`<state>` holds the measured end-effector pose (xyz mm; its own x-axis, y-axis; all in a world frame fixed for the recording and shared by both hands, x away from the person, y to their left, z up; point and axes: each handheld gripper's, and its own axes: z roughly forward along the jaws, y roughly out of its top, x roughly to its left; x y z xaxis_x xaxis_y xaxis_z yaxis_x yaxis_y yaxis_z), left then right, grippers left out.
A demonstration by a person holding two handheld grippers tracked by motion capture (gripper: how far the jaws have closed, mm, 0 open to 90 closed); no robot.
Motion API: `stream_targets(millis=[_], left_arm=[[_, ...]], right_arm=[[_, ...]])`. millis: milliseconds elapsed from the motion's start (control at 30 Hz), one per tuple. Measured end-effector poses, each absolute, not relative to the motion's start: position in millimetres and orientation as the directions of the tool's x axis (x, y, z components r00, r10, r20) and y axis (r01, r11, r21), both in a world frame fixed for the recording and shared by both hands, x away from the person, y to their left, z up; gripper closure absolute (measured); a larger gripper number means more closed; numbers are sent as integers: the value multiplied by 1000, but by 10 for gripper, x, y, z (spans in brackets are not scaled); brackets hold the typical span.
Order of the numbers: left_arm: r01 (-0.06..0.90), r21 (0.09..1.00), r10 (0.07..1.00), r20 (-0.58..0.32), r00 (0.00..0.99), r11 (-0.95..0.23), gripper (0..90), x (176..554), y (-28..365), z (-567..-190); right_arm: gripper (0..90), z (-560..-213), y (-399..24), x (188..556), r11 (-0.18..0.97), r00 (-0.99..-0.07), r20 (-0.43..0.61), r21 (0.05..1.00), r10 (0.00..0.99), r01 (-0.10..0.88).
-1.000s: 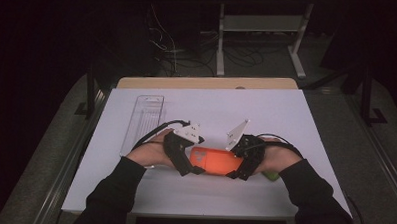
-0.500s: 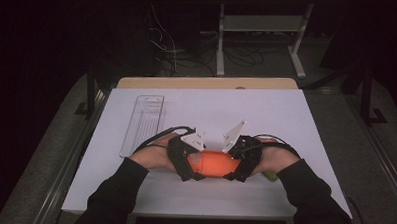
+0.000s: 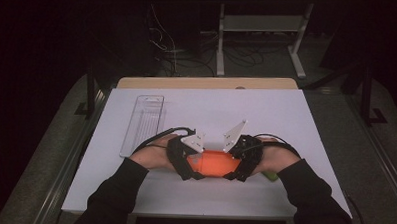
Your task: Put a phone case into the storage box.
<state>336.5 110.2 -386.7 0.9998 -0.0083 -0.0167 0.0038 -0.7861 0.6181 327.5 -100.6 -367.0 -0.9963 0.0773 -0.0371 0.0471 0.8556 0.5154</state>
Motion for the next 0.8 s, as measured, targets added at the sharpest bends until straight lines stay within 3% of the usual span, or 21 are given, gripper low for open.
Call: stream_targets(millis=[433, 533, 667, 733, 800], left_arm=[[15, 602, -22, -54, 998, -798, 159, 3356, 1094, -3875], [6, 590, -26, -46, 999, -808, 159, 3342, 1080, -3882], [21, 587, -6, -44, 999, -809, 160, 3337, 1070, -3883], [39, 580, 20, -40, 999, -813, 159, 3352, 1082, -3876], [71, 587, 56, -44, 997, -806, 159, 3363, 1103, -3876]], right_arm=[[142, -3691, -1031, 3277, 846, -998, -4, 531, 70, 57], [75, -3713, -1031, 3273, 836, -995, 20, 541, 95, 91], [41, -3687, -1056, 3304, 808, -994, 27, 580, 106, 102], [26, -3646, -1119, 3295, 790, -985, 35, 593, 168, 156], [25, -3646, -1135, 3315, 781, -987, 17, 609, 160, 137]])
